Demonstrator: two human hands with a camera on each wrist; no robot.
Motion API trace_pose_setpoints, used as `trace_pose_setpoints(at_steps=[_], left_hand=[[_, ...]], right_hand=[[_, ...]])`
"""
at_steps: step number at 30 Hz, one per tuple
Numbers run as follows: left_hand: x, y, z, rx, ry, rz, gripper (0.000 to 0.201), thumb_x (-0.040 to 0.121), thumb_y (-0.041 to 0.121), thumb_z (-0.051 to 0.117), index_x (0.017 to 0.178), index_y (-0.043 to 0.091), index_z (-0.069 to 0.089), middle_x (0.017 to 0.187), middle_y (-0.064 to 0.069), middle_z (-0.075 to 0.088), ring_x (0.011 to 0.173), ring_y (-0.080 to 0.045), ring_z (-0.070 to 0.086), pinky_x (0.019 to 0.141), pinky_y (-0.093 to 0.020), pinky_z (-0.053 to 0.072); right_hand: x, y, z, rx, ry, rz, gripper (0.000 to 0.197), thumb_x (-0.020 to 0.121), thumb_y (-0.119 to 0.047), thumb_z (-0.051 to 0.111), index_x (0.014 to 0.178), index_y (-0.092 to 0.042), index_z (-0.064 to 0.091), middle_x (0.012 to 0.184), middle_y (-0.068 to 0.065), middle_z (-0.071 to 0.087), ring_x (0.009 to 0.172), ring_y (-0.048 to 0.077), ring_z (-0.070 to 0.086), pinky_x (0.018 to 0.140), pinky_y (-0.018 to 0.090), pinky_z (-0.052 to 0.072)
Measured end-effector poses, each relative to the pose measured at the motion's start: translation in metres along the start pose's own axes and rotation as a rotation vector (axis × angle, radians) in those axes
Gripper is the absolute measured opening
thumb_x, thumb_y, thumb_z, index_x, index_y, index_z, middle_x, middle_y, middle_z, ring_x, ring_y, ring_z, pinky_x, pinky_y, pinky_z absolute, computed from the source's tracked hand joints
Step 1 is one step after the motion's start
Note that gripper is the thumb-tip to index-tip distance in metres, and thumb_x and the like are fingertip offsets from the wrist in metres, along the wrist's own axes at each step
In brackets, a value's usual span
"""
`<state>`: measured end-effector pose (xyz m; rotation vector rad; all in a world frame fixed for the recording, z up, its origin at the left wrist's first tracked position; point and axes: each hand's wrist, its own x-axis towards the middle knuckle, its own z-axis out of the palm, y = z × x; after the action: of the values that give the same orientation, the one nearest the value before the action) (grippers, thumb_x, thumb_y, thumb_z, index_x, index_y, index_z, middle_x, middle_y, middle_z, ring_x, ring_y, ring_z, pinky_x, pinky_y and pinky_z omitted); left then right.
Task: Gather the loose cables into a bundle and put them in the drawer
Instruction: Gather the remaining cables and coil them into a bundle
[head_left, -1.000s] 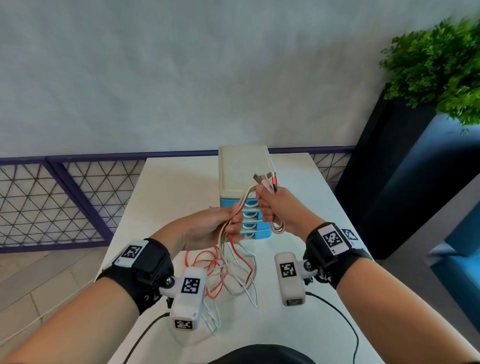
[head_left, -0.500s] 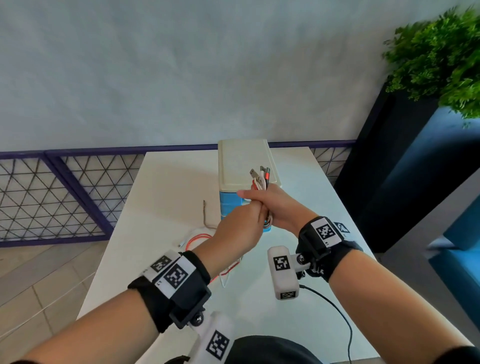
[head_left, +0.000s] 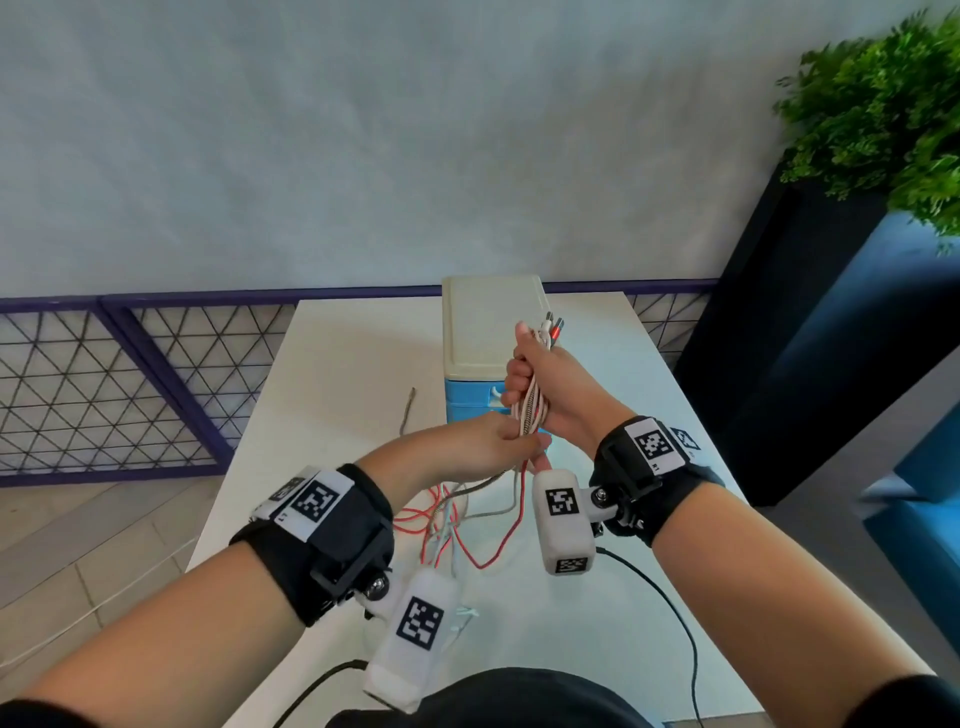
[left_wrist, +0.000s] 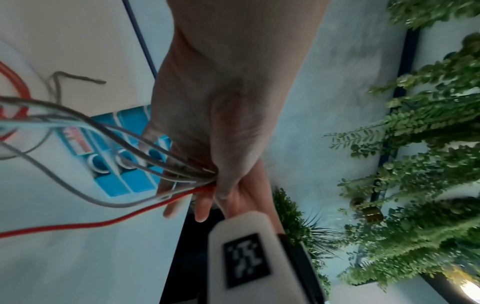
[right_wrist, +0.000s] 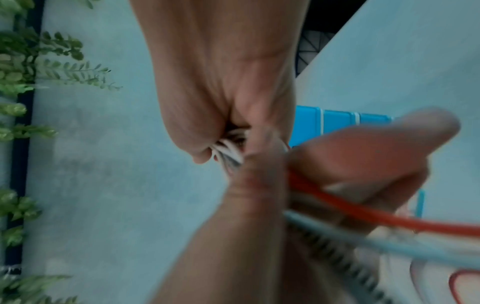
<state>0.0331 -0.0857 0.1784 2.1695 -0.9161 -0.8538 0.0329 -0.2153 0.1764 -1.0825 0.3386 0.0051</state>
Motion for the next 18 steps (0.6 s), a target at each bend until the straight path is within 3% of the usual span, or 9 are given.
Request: trace_pose_setpoints(at_steps=[1, 2, 3, 4, 5, 6, 11, 14, 18], left_hand=[[0.0, -0.003, 0.001, -0.014, 0.004, -0.01, 0.041, 0.096, 0.047, 0.038, 0.095, 0.022, 0.071, 0.102, -0.01, 0.066, 0.094, -0.02, 0.059, 0.094, -0.033, 0.043], [0.0, -0.007, 0.003, -0.039, 0.016, 0.002, 0.04, 0.096, 0.047, 0.039, 0.097, 0.024, 0.071, 0.102, -0.009, 0.068, 0.096, -0.02, 0.06, 0.095, -0.029, 0.043], [-0.001, -0.008, 0.005, -0.064, 0.032, 0.023, 0.038, 0.097, 0.044, 0.04, 0.099, 0.022, 0.071, 0.091, -0.005, 0.068, 0.087, -0.014, 0.061, 0.087, -0.017, 0.045], [-0.001, -0.008, 0.009, -0.086, 0.055, 0.043, 0.035, 0.098, 0.039, 0.041, 0.097, 0.017, 0.069, 0.076, 0.002, 0.063, 0.071, -0.007, 0.056, 0.07, -0.009, 0.043], [-0.002, -0.008, 0.013, -0.108, 0.082, 0.072, 0.032, 0.099, 0.034, 0.042, 0.093, 0.012, 0.065, 0.066, 0.005, 0.053, 0.059, -0.005, 0.046, 0.058, -0.009, 0.037], [-0.002, -0.01, 0.017, -0.14, 0.103, 0.104, 0.03, 0.099, 0.03, 0.042, 0.089, 0.009, 0.061, 0.066, 0.005, 0.048, 0.057, -0.005, 0.04, 0.055, -0.012, 0.034], [0.001, -0.025, 0.027, -0.122, 0.151, 0.184, 0.027, 0.099, 0.033, 0.039, 0.075, 0.026, 0.047, 0.069, 0.002, 0.048, 0.063, -0.011, 0.042, 0.058, -0.017, 0.035], [0.003, -0.032, 0.025, -0.104, 0.141, 0.199, 0.026, 0.096, 0.035, 0.045, 0.077, 0.018, 0.05, 0.064, 0.003, 0.048, 0.057, -0.01, 0.041, 0.058, -0.019, 0.037], [0.004, -0.046, 0.027, -0.309, 0.093, 0.189, 0.027, 0.093, 0.036, 0.052, 0.084, 0.01, 0.049, 0.064, 0.005, 0.039, 0.053, -0.01, 0.038, 0.054, -0.021, 0.04]], right_hand=[[0.0, 0.001, 0.002, 0.079, 0.004, 0.008, 0.038, 0.095, -0.041, 0.053, 0.068, -0.019, 0.038, 0.057, -0.003, 0.028, 0.044, 0.008, 0.037, 0.046, 0.023, 0.044], [0.001, 0.001, 0.004, 0.152, 0.007, 0.019, 0.039, 0.095, -0.042, 0.054, 0.067, -0.019, 0.039, 0.055, -0.003, 0.031, 0.044, 0.009, 0.039, 0.048, 0.025, 0.048], [0.0, 0.0, 0.007, 0.216, 0.011, 0.033, 0.04, 0.094, -0.043, 0.054, 0.066, -0.018, 0.041, 0.054, -0.003, 0.033, 0.044, 0.009, 0.041, 0.051, 0.027, 0.051], [0.0, -0.001, 0.008, 0.278, 0.013, 0.048, 0.041, 0.094, -0.044, 0.054, 0.065, -0.017, 0.041, 0.053, -0.003, 0.035, 0.043, 0.01, 0.042, 0.052, 0.028, 0.053], [-0.001, -0.002, 0.01, 0.328, 0.013, 0.059, 0.042, 0.094, -0.045, 0.054, 0.065, -0.017, 0.042, 0.051, -0.003, 0.036, 0.042, 0.01, 0.043, 0.051, 0.028, 0.053], [-0.001, -0.003, 0.012, 0.362, 0.008, 0.062, 0.042, 0.093, -0.046, 0.054, 0.065, -0.017, 0.042, 0.05, -0.003, 0.037, 0.04, 0.009, 0.042, 0.049, 0.026, 0.052], [-0.006, -0.01, 0.017, 0.261, -0.008, 0.041, 0.038, 0.094, -0.044, 0.053, 0.07, -0.016, 0.042, 0.051, -0.005, 0.032, 0.033, 0.003, 0.029, 0.032, 0.016, 0.032], [-0.006, -0.018, 0.009, 0.246, 0.003, 0.03, 0.037, 0.097, -0.042, 0.05, 0.071, -0.016, 0.042, 0.044, -0.007, 0.032, 0.03, 0.002, 0.027, 0.029, 0.015, 0.025], [-0.007, -0.033, 0.001, 0.267, 0.0, 0.022, 0.039, 0.097, -0.042, 0.048, 0.069, -0.016, 0.042, 0.041, -0.008, 0.032, 0.028, 0.002, 0.027, 0.028, 0.014, 0.023]])
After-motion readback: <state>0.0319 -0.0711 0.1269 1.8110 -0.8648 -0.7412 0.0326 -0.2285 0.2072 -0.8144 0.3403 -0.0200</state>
